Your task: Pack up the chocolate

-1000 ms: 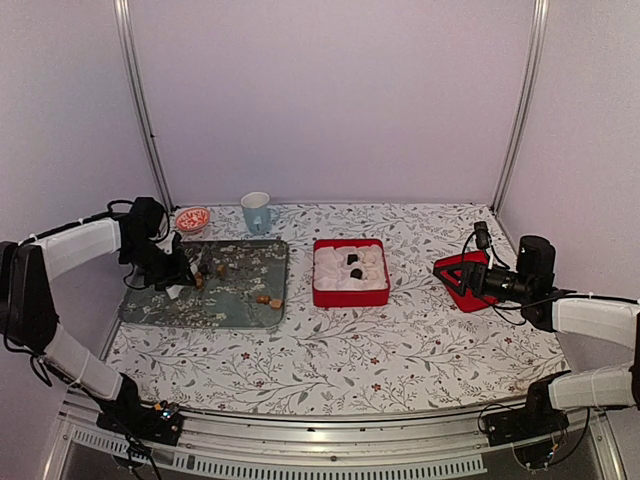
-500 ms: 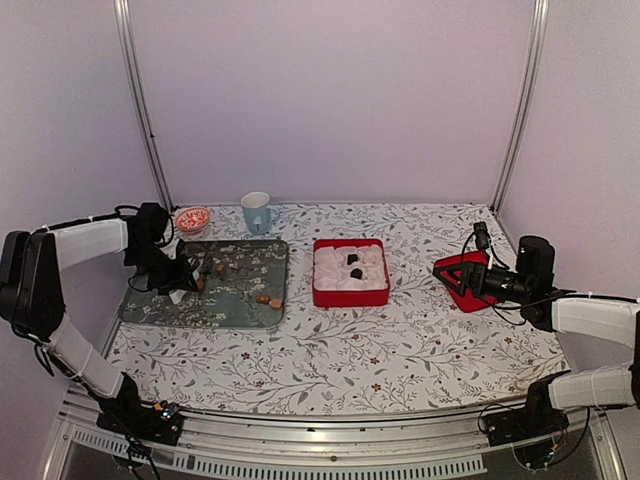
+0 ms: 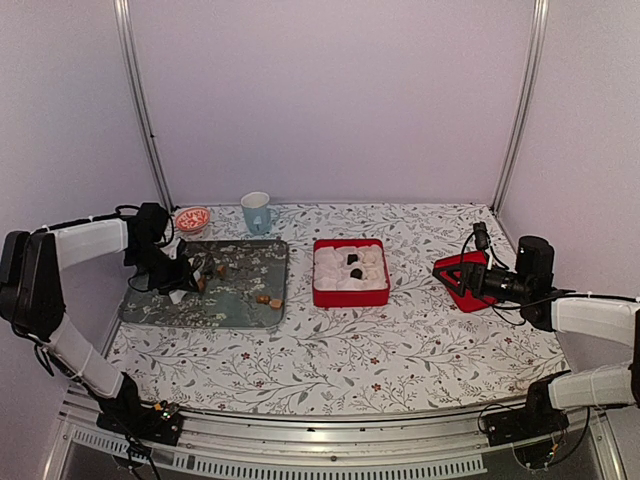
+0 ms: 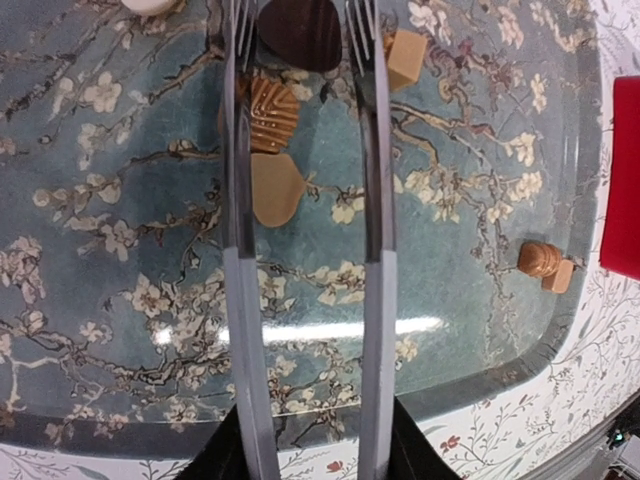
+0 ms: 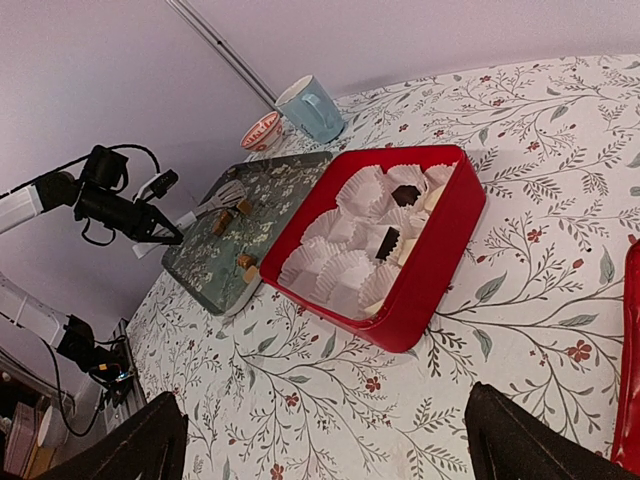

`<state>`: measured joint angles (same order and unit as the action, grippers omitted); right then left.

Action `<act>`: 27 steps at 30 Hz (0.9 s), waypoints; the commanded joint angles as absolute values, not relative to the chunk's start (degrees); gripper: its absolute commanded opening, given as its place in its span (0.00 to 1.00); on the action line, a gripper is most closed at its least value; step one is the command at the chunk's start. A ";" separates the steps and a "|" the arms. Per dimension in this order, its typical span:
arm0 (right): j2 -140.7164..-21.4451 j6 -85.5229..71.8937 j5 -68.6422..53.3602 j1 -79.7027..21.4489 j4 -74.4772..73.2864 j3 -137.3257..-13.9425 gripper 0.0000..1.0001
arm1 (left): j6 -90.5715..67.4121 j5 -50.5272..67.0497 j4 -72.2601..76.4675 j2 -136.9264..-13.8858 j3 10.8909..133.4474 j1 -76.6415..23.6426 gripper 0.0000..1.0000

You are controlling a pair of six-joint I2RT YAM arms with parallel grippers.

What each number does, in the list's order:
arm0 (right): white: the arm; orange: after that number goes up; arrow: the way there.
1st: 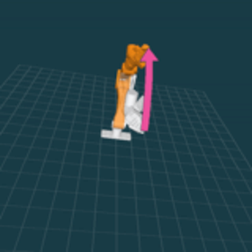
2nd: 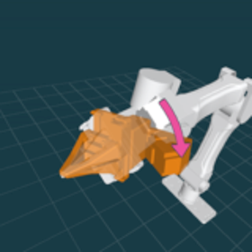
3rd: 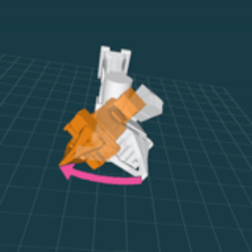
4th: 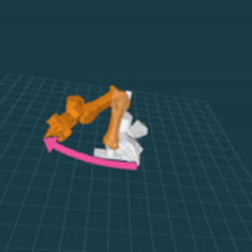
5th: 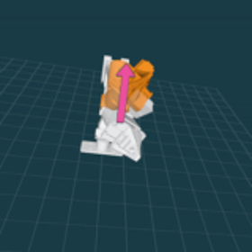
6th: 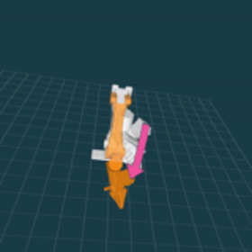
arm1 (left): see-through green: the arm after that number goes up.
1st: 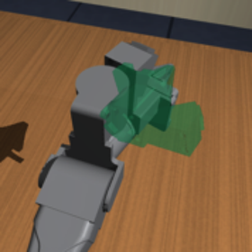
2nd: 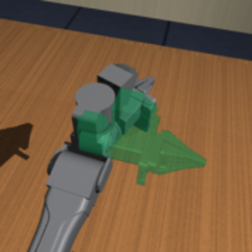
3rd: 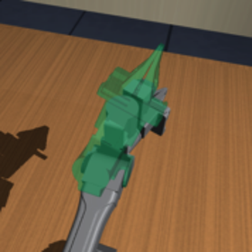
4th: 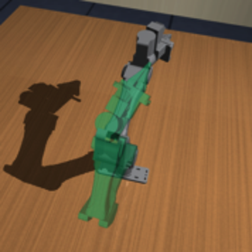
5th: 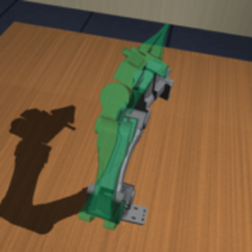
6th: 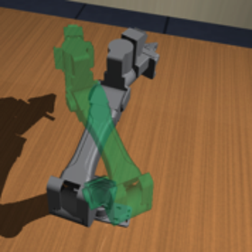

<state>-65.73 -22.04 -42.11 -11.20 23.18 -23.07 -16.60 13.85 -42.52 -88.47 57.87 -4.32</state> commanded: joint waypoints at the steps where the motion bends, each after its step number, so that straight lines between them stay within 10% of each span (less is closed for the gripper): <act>1: -65.75 -22.23 -42.10 -11.28 24.35 -22.79 0.99 | -15.28 12.86 -43.07 -88.94 58.59 -4.56 0.35; 27: -65.13 -21.99 -41.55 -11.33 24.08 -22.54 0.99 | -14.14 5.86 -47.02 -88.65 63.27 -9.17 0.26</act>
<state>-65.73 -22.04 -42.06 -11.20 23.18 -23.07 -14.57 5.93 -46.52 -90.89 61.36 -8.62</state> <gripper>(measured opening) 0.990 0.300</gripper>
